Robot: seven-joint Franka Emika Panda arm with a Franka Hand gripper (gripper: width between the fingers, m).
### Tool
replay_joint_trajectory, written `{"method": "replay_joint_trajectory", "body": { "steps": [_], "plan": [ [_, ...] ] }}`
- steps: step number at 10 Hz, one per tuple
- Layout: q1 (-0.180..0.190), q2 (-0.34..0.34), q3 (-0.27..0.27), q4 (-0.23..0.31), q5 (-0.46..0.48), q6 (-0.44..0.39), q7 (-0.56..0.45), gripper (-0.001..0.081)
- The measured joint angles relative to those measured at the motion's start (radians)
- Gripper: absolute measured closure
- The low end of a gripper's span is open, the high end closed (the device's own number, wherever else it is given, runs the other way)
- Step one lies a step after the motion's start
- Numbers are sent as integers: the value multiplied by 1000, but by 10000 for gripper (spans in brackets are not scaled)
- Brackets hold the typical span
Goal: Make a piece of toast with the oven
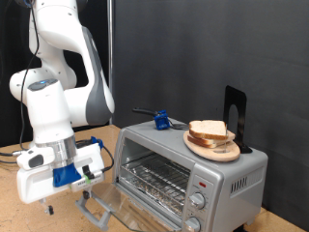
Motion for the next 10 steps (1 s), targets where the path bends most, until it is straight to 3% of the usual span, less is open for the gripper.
{"method": "replay_joint_trajectory", "body": {
  "steps": [6,8,10],
  "plan": [
    [-30,133,37,65,85,12,-56,-2],
    [-48,142,56,63,106,21,-117,-2],
    [-51,141,75,25,112,44,-145,-2]
  ]
}}
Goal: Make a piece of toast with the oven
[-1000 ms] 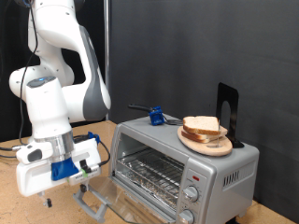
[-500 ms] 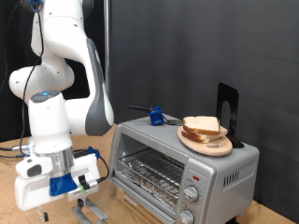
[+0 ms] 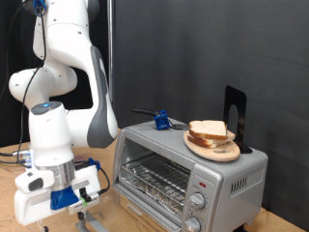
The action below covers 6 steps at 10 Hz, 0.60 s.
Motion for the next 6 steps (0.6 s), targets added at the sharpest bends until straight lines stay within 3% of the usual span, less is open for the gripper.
{"method": "replay_joint_trajectory", "body": {
  "steps": [2,4,6],
  "plan": [
    [4,-1,-3,-34,-7,41,5,-2],
    [8,-15,-34,-51,-32,31,20,-2],
    [-7,-73,-40,-75,-33,1,-17,-2]
  ]
}}
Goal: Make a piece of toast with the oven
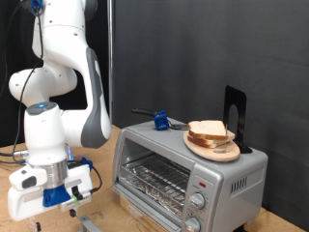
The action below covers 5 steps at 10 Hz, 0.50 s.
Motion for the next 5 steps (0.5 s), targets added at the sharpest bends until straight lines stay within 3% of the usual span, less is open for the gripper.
{"method": "replay_joint_trajectory", "body": {
  "steps": [2,5],
  "plan": [
    [-4,-6,11,3,25,-15,-23,-2],
    [-34,-155,12,12,70,-231,-188,-2]
  ]
}}
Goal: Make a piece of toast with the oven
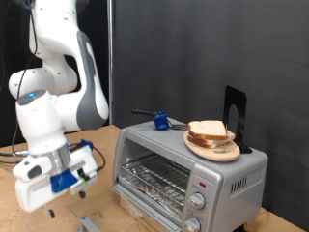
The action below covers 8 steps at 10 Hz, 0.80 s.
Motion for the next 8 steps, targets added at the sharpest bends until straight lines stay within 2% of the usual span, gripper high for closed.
{"method": "replay_joint_trajectory", "body": {
  "steps": [2,3,4,6,8],
  "plan": [
    [-25,-106,-26,5,17,-213,-115,-2],
    [-33,-155,-39,8,73,-258,-162,-2],
    [-36,-204,-47,5,96,-285,-164,-2],
    [-43,-300,-47,4,72,-333,-74,-2],
    [-48,-388,-34,8,-2,-387,36,-2]
  ]
}}
